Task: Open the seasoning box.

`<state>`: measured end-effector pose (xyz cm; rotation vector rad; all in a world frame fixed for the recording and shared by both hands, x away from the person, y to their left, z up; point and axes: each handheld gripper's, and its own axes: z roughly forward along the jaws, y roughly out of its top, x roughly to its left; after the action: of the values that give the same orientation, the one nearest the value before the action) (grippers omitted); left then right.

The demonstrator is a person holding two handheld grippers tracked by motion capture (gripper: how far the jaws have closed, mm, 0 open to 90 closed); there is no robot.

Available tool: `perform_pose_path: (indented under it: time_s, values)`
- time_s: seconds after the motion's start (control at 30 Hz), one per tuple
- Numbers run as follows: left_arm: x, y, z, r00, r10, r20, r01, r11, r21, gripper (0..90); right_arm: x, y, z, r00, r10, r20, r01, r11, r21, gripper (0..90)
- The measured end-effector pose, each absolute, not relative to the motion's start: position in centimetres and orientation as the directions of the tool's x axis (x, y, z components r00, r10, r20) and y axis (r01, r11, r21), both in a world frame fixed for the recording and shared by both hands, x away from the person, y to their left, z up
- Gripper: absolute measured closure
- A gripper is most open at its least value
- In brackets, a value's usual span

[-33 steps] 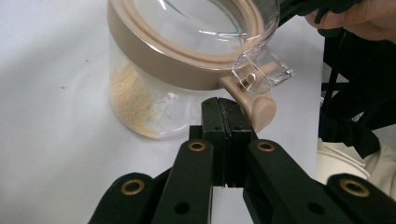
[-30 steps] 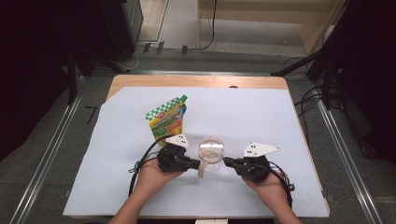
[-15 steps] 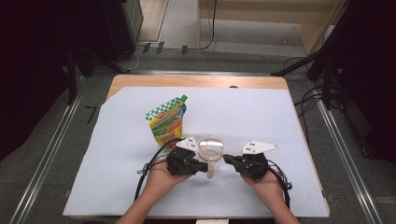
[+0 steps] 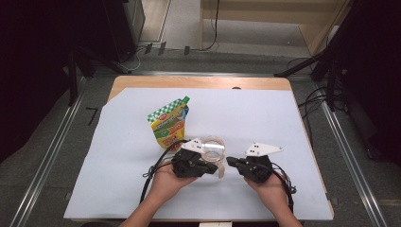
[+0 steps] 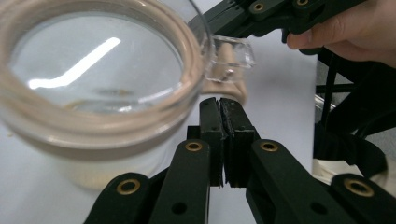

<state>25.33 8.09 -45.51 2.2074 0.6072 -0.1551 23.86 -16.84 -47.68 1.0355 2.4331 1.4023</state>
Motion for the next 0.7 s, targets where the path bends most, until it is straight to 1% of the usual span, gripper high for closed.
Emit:
perform_pose_path:
  time_s: [0.07,0.17,0.23,0.27,0.3,0.37,0.4,0.47,0.67,0.7]
  values:
    - [25.1,9.1,-44.9,0.881,0.365,-0.301,0.465,-0.543,0.700,85.5,22.9,-17.1,-47.2,-0.756,0.624,0.198,0.481,0.324,0.814,90.0]
    - [25.3,9.9,-44.5,0.878,0.353,-0.323,0.472,-0.528,0.706,80.3,21.9,-17.2,-47.0,-0.758,0.617,0.212,0.483,0.313,0.818,90.0]
    - [25.5,10.2,-44.5,0.876,0.345,-0.336,0.479,-0.546,0.688,74.3,21.4,-17.0,-47.0,-0.762,0.609,0.222,0.486,0.310,0.817,90.0]
    - [25.5,10.2,-44.5,0.876,0.345,-0.336,0.479,-0.546,0.688,73.5,21.1,-16.7,-47.0,-0.764,0.603,0.230,0.490,0.308,0.816,90.0]
    - [25.6,10.4,-44.6,0.881,0.353,-0.314,0.469,-0.564,0.680,72.6,20.8,-16.5,-47.0,-0.769,0.596,0.231,0.488,0.313,0.815,90.0]
    - [25.7,10.5,-44.7,0.878,0.353,-0.322,0.474,-0.562,0.677,68.5,20.6,-16.3,-47.1,-0.774,0.590,0.232,0.485,0.315,0.816,90.0]
    - [25.8,10.7,-44.6,0.878,0.352,-0.323,0.474,-0.557,0.682,68.5,20.4,-16.1,-47.2,-0.777,0.585,0.231,0.483,0.321,0.814,90.0]
    - [25.9,11.0,-44.5,0.876,0.348,-0.334,0.478,-0.536,0.696,62.8,20.0,-15.1,-47.4,-0.793,0.563,0.232,0.477,0.339,0.811,90.0]
    - [26.0,11.3,-44.5,0.881,0.339,-0.330,0.469,-0.529,0.708,57.4,20.1,-13.9,-48.2,-0.801,0.552,0.230,0.480,0.363,0.799,90.0]
    - [26.1,11.4,-44.5,0.884,0.344,-0.317,0.463,-0.546,0.698,57.0,20.1,-13.7,-48.5,-0.800,0.557,0.226,0.485,0.376,0.790,90.0]
